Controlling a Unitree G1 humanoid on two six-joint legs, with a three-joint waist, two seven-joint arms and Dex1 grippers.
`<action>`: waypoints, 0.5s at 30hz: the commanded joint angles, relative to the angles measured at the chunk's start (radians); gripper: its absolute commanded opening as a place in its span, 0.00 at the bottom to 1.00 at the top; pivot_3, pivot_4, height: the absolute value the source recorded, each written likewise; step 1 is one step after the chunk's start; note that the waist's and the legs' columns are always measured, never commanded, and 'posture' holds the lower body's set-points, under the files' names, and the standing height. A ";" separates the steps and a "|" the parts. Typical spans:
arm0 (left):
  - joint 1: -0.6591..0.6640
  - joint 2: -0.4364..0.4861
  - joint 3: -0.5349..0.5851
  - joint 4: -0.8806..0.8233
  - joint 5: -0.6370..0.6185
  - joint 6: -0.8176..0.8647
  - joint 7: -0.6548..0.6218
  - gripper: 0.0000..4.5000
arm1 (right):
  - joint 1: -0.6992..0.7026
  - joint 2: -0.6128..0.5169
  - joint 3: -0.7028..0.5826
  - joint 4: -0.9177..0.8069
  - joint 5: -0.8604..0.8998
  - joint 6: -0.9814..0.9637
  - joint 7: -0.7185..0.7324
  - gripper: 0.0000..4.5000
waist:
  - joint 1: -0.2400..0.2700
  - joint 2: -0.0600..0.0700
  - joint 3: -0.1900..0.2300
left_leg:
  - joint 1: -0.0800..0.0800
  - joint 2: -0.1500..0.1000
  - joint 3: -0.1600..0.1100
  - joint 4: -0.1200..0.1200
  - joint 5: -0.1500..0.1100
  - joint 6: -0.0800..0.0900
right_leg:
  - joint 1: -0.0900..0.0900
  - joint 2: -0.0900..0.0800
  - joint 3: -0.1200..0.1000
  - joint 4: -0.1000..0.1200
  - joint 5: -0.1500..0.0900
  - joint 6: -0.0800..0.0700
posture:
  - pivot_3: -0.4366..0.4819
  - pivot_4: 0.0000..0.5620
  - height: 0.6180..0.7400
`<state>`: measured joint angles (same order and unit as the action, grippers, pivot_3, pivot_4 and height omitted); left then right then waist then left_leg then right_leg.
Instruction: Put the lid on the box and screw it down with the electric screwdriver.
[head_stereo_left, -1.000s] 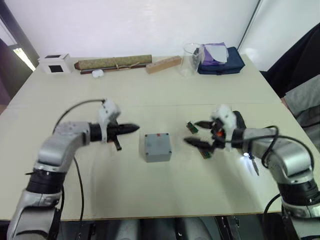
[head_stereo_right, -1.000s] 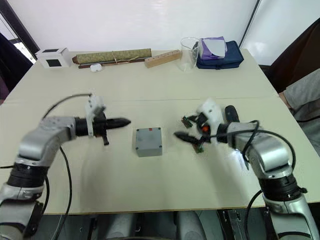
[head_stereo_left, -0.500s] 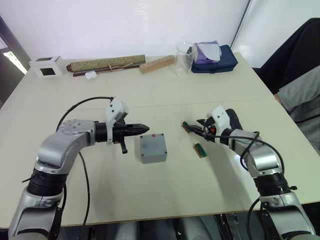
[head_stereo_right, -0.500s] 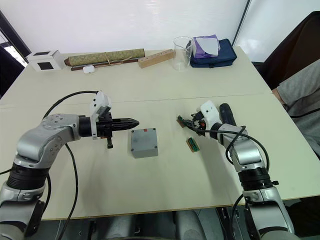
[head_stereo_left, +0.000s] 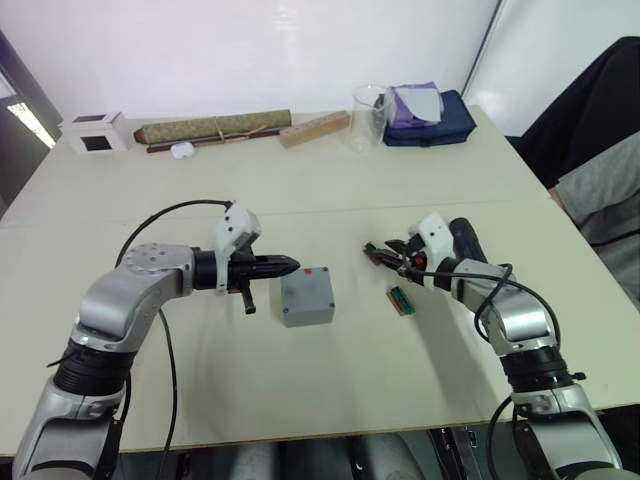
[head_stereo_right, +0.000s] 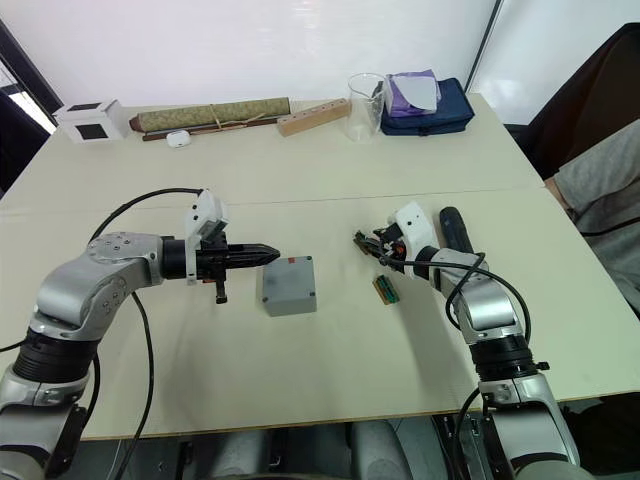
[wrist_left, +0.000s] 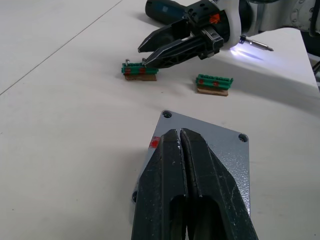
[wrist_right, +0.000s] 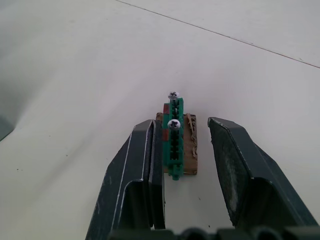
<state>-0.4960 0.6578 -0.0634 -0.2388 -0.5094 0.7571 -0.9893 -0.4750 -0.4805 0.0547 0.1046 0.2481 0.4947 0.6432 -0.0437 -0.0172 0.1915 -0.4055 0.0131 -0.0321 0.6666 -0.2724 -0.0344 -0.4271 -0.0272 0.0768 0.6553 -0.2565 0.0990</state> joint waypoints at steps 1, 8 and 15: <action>-0.004 0.008 0.002 -0.009 0.005 -0.020 0.002 0.00 | -0.031 0.010 -0.022 -0.007 0.000 -0.026 -0.001 0.13 | 0.000 0.000 0.000 | 0.000 0.000 0.000 0.000 0.000 0.000 | 0.000 0.000 0.000 0.000 0.000 0.000 | 0.48 0.27 1.00; -0.004 0.005 -0.003 0.000 0.015 -0.029 0.001 0.00 | -0.036 0.015 -0.010 0.012 -0.014 -0.038 0.012 0.02 | 0.000 0.000 0.000 | 0.000 0.000 0.000 0.000 0.000 0.000 | 0.000 0.000 0.000 0.000 0.000 0.000 | 0.48 0.27 1.00; 0.011 0.006 -0.007 0.000 0.029 -0.039 0.001 0.00 | -0.026 0.008 -0.022 -0.032 0.000 -0.019 0.018 0.02 | 0.000 0.000 0.000 | 0.000 0.000 0.000 0.000 0.000 0.000 | 0.000 0.000 0.000 0.000 0.000 0.000 | 0.48 0.27 1.00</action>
<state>-0.4813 0.6576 -0.0677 -0.2304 -0.4832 0.7362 -0.9890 -0.4817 -0.4700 0.0548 0.1277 0.2357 0.4764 0.6553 -0.0438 -0.0172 0.1915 -0.4055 0.0131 -0.0322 0.6666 -0.2724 -0.0345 -0.4271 -0.0271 0.0767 0.6553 -0.2565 0.0990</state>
